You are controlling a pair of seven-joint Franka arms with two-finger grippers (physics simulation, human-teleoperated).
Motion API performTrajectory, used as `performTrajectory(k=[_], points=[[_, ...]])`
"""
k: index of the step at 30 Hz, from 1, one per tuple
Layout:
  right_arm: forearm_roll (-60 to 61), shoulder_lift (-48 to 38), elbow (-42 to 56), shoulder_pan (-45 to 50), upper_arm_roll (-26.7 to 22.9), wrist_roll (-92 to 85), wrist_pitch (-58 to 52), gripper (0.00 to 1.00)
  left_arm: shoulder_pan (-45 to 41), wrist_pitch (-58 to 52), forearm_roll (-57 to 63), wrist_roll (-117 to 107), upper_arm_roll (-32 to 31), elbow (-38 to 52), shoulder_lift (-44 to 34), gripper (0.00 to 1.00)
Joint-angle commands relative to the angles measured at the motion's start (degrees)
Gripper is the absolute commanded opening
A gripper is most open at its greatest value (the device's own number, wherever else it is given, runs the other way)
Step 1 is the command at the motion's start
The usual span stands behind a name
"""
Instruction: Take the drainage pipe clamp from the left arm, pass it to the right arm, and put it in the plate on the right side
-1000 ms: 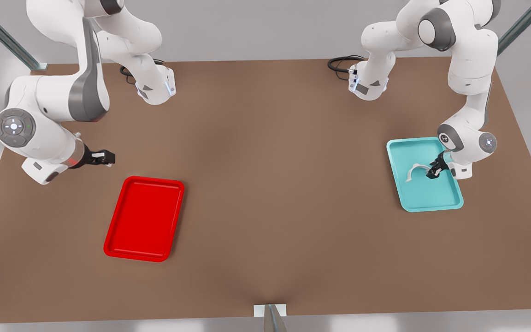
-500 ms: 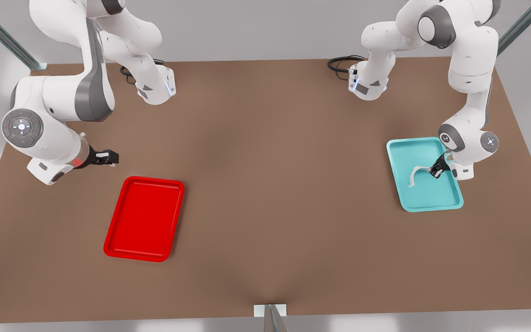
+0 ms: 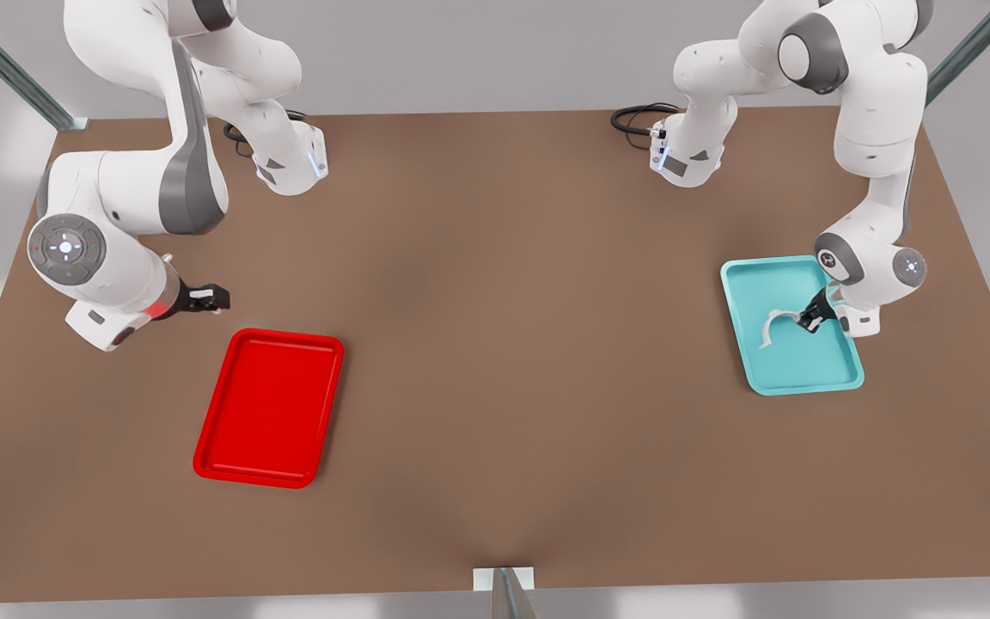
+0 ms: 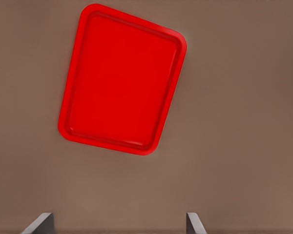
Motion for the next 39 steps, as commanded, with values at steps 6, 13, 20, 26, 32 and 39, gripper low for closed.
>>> performTrajectory(k=[6, 13, 20, 26, 32, 39], points=[[-1.6, 0.0, 0.0, 2.6, 0.0, 0.1, -0.2, 1.00, -0.2, -0.1, -0.5, 1.5, 0.0, 0.1, -0.1, 0.21], [-1.3, 0.0, 0.1, 2.4, -0.1, 0.2, -0.6, 1.00, -0.5, -2.3, -0.1, 1.8, 0.0, 0.7, -1.6, 0.21], [-1.0, 0.0, 0.1, 2.6, 0.0, 0.2, -0.6, 1.00, -4.8, -8.4, -0.4, 0.7, 0.0, 3.0, -7.2, 0.21], [0.1, 0.1, 0.7, 3.8, 0.1, 0.1, -0.5, 1.00, -15.3, -19.7, -0.1, -16.5, -2.7, 9.0, -8.6, 0.21], [9.0, 18.9, 12.3, 16.4, 2.8, -16.1, 4.9, 1.00, -22.1, -36.3, 3.1, -48.6, -15.1, 34.2, 4.8, 0.21], [13.0, 21.6, 6.6, 18.8, 6.5, -36.3, 30.8, 1.00, -31.6, -39.6, 2.8, -63.9, -15.1, 48.3, 13.4, 0.21]])
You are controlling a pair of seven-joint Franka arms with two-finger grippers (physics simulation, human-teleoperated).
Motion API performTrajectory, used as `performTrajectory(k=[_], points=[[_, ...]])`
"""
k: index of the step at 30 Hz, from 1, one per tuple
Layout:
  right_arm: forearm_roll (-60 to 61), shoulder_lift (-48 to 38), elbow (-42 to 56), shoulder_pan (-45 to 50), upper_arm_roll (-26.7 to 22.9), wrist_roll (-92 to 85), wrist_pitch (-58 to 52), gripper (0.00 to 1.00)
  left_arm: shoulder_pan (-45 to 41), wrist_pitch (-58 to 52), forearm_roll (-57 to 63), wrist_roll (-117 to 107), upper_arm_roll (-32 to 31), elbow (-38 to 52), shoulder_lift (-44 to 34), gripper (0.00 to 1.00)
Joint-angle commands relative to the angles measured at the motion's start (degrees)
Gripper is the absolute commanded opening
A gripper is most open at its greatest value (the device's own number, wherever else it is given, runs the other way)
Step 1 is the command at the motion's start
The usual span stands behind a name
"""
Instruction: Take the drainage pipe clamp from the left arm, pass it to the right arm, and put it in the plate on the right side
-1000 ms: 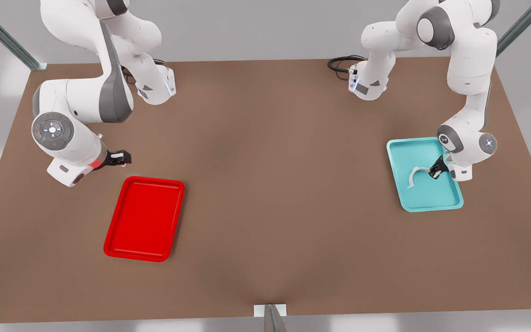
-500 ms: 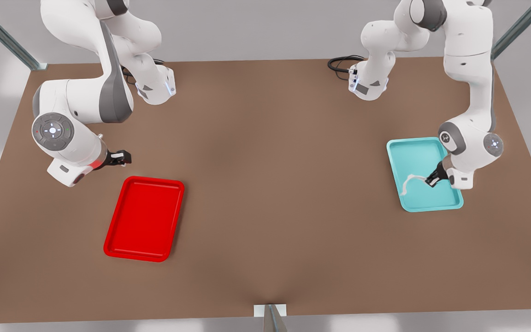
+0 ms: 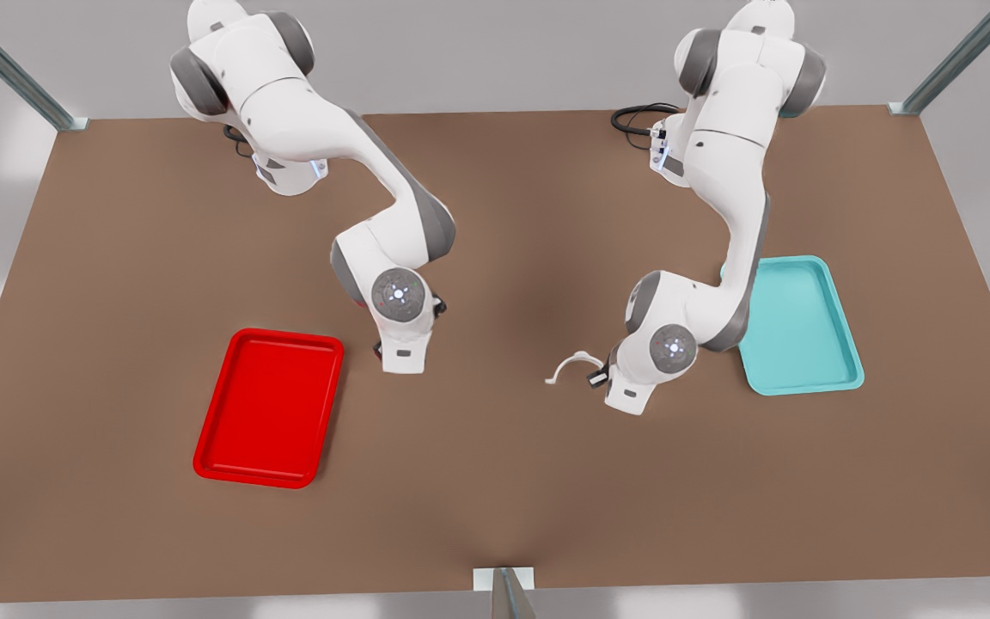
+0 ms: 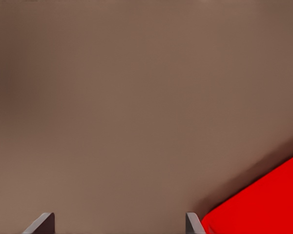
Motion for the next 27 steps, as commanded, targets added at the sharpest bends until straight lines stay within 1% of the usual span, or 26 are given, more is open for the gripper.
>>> performTrajectory(k=[1, 3, 4, 6, 7, 9, 13, 16, 17, 18, 21, 24, 27], points=[[4.4, 0.7, -0.7, -0.8, 0.1, -31.6, 15.4, 1.00, -1.3, -7.2, -0.3, -37.5, -0.9, 4.1, 2.0, 0.21], [5.7, 2.6, -0.4, -0.9, 0.1, -40.6, 17.1, 1.00, -1.3, -7.5, -0.2, -42.5, -3.5, 9.7, 5.2, 0.21], [6.3, 3.1, -0.1, -0.9, 0.1, -42.2, 17.2, 1.00, -1.4, -7.5, -0.1, -43.3, -4.4, 11.6, 5.9, 0.21], [14.0, 5.8, 1.4, -0.9, 0.1, -50.8, 18.1, 1.00, -2.2, -7.3, -0.2, -45.6, -5.2, 14.7, 7.5, 0.21], [14.1, 5.8, 1.6, -0.9, 0.1, -53.9, 18.3, 1.00, -2.6, -7.6, -0.2, -47.2, -6.0, 16.8, 8.5, 0.21], [16.9, 5.7, 1.6, -0.9, 0.4, -59.8, 18.4, 1.00, -3.4, -7.6, -0.2, -47.2, -6.1, 17.5, 8.8, 0.21], [17.1, 5.2, 0.7, -1.0, 0.3, -65.6, 18.3, 1.00, -3.9, -7.1, -0.2, -47.9, -6.5, 19.0, 10.0, 0.21], [16.5, 5.4, 1.3, -0.9, 0.3, -80.4, 21.5, 1.00, -3.9, -7.0, -0.1, -46.3, -7.0, 19.0, 10.0, 0.21], [16.7, 5.5, 1.4, -0.8, 0.3, -82.6, 23.1, 1.00, -4.2, -7.1, 0.0, -42.7, -6.9, 19.0, 10.2, 0.21], [16.9, 5.7, 1.5, -0.4, 0.4, -83.1, 24.7, 1.00, -4.1, -7.1, -0.1, -38.5, -6.9, 19.0, 10.1, 0.21], [17.1, 5.9, 1.0, -0.2, 1.3, -84.9, 29.5, 1.00, -4.1, -7.3, -0.1, -37.4, -6.9, 19.2, 10.0, 0.21], [17.3, 8.3, 1.4, 0.5, 3.0, -85.8, 32.3, 1.00, -4.1, -7.6, -0.1, -36.0, -6.9, 19.9, 10.0, 0.21], [17.3, 8.7, 0.6, 0.5, 3.4, -85.8, 33.2, 1.00, -4.1, -8.8, -0.1, -32.5, -7.8, 20.9, 10.0, 0.21]])
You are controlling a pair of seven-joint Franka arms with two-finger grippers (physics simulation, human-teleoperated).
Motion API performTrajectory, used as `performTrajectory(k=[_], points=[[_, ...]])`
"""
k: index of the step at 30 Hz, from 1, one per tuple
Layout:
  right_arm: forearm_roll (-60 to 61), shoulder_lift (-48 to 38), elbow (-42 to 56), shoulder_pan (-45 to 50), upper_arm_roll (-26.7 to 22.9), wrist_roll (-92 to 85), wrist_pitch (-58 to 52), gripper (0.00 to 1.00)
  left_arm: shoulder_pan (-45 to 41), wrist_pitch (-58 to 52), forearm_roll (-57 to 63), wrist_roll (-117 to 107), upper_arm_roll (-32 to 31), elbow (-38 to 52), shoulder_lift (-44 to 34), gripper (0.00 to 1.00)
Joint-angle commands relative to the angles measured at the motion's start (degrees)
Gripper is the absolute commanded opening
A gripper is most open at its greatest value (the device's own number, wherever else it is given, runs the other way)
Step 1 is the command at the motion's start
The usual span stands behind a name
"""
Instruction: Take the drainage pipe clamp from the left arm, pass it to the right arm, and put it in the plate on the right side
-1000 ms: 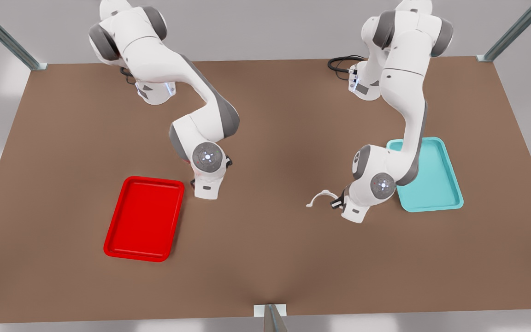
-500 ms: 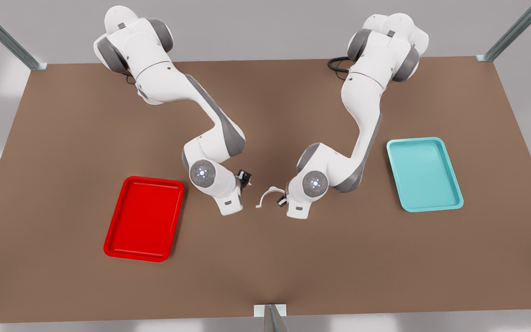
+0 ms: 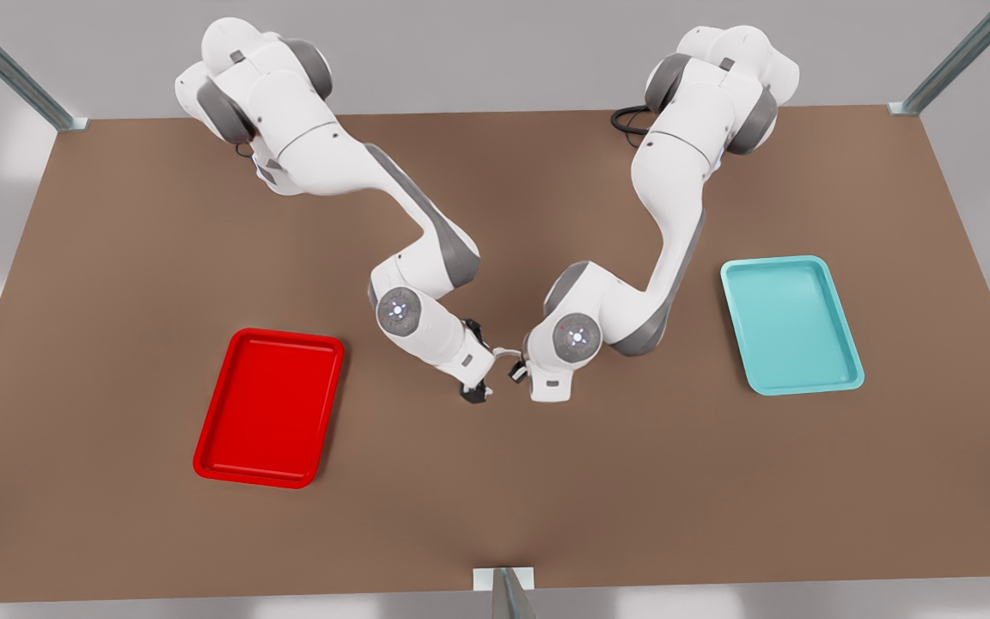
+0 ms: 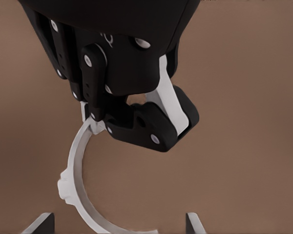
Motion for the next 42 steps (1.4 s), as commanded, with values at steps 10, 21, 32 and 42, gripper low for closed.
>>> performTrajectory(k=[10, 21, 32, 42], points=[[0.9, -1.9, -4.6, 0.0, 1.1, -29.4, 3.0, 1.00, 0.0, -1.1, -0.1, -1.7, -0.2, 0.7, 0.0, 0.21], [0.4, -0.4, -5.6, 0.5, 1.0, -28.9, 4.8, 1.00, -0.1, -0.7, -0.2, -1.8, -0.2, 0.8, 0.0, 0.21], [0.2, 0.0, -5.4, 0.6, 1.0, -28.9, 5.4, 0.21, 0.0, -1.3, -0.2, -1.8, -0.3, 0.8, -0.1, 0.21], [0.3, 0.0, -5.3, 0.3, 1.0, -28.7, 5.3, 0.21, 0.6, -7.9, -0.4, -1.7, -0.2, 2.1, -1.5, 1.00]])
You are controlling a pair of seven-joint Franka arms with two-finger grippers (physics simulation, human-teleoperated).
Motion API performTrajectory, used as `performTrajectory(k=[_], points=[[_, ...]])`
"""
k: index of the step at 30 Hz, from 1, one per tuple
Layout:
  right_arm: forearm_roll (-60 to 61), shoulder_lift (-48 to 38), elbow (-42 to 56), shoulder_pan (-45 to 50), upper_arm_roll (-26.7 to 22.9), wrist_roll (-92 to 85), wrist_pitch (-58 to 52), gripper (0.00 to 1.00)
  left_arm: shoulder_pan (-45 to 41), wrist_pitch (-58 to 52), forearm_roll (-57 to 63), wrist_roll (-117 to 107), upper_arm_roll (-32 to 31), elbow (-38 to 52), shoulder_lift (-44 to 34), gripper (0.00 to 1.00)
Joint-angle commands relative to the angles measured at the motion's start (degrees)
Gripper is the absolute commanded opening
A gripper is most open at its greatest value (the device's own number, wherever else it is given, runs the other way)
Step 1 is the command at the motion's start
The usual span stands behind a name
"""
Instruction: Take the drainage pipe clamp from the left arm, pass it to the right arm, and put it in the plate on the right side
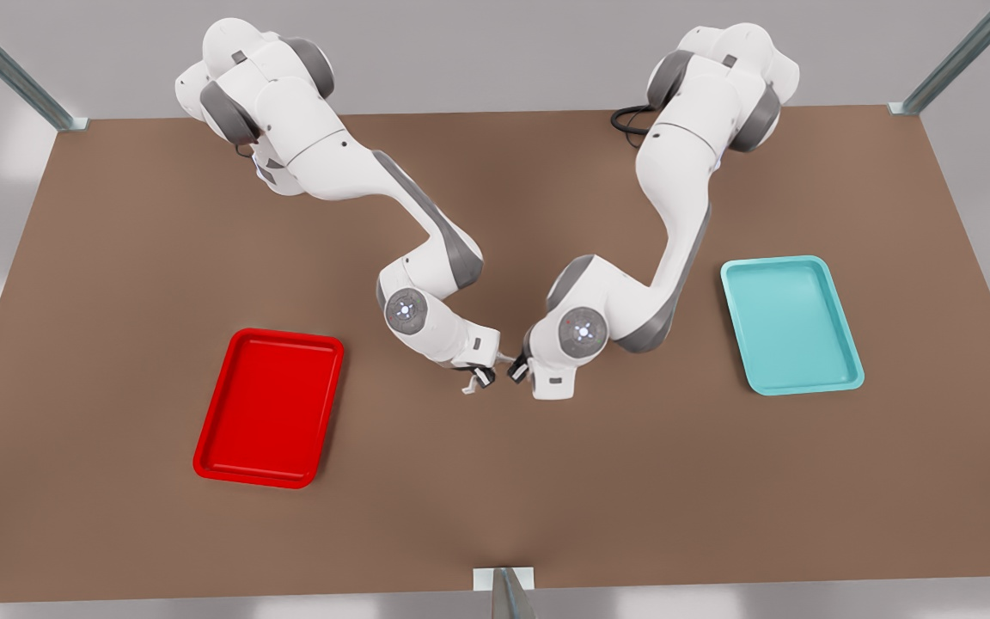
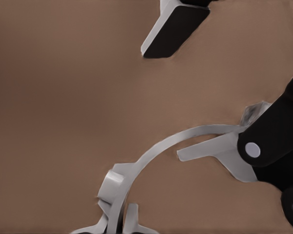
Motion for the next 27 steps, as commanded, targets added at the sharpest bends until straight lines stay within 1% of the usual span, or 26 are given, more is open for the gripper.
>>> performTrajectory(k=[1, 4, 5, 6, 7, 8, 10, 11, 12, 13, 14, 15, 16, 18, 20, 21, 24, 27], points=[[0.1, -0.1, 0.0, -0.1, 0.0, -2.8, 0.2, 0.21, 0.1, -6.1, 0.4, -0.4, 0.0, 0.8, -0.3, 1.00], [0.1, -0.1, 0.0, -0.1, 0.0, -2.8, 0.2, 0.21, 1.0, -13.4, -0.3, -0.3, 0.1, 4.5, -0.7, 1.00], [0.1, -0.1, 0.0, -0.2, 0.0, -2.8, 0.2, 0.21, 2.9, -14.6, -0.4, 0.1, 0.1, 4.8, -2.3, 1.00], [0.1, -0.1, 0.0, -0.3, 0.0, -2.8, 0.2, 0.21, 7.0, -20.4, -0.3, 6.8, -0.1, 4.8, -5.1, 1.00], [0.1, -0.1, 0.0, -0.4, 0.0, -3.1, 0.2, 0.21, 13.3, -27.5, 1.2, 19.6, 0.1, 4.9, -7.9, 1.00], [0.1, -0.1, 0.0, -0.4, 0.0, -3.5, 0.2, 0.21, 15.6, -29.5, 6.9, 33.1, 0.0, 4.8, -10.4, 1.00], [-0.2, 0.0, -0.1, -2.5, -0.1, -3.8, -0.2, 0.21, 20.4, -36.3, 16.2, 61.5, 1.0, 9.2, -11.6, 1.00], [-0.1, -0.1, -0.3, -5.5, -0.1, -5.4, -1.5, 0.21, 24.1, -36.5, 16.4, 80.5, 0.1, 7.8, -16.2, 1.00], [-0.1, 0.5, -0.8, -9.0, -0.1, -5.2, -3.1, 0.21, 27.2, -30.6, 16.4, 94.7, -2.1, -2.8, -23.8, 1.00], [-1.0, 0.6, -1.6, -12.1, -0.8, -5.0, -4.6, 0.21, 25.6, -26.0, 17.8, 94.4, -2.7, -11.9, -30.1, 1.00], [-3.5, -0.9, -3.8, -13.6, -2.5, -4.3, -5.2, 0.21, 24.7, -30.7, 18.6, 90.0, -3.1, -9.2, -28.1, 1.00], [-4.1, -3.8, -6.5, -13.6, -5.3, -1.9, -6.7, 0.21, 24.3, -30.7, 18.2, 84.6, -3.8, -9.2, -27.1, 1.00], [-5.2, -8.5, -12.3, -13.6, -8.3, 2.7, -6.7, 0.21, 22.7, -31.4, 18.0, 78.7, -4.1, -9.3, -27.0, 1.00], [-7.3, -9.9, -14.5, -13.6, -13.3, 3.2, -6.7, 0.21, 22.4, -36.0, 17.9, 77.2, -5.0, -8.9, -27.4, 1.00], [-11.5, -10.4, -15.7, -13.5, -16.8, 4.2, -5.3, 0.21, 23.9, -33.7, 16.2, 77.4, -4.5, -5.3, -27.0, 1.00], [-12.4, -10.2, -16.5, -13.4, -18.0, 5.9, -4.7, 0.21, 23.9, -32.1, 16.1, 77.0, -4.6, -5.3, -27.0, 1.00], [-13.8, -9.9, -18.9, -14.4, -19.4, 8.9, -3.3, 0.21, 24.6, -31.6, 12.9, 77.4, -4.8, -5.5, -27.1, 1.00], [-13.5, -10.0, -22.1, -15.5, -19.4, 8.9, 0.5, 0.21, 24.4, -33.7, 13.4, 77.3, -5.0, -5.3, -27.6, 1.00]])
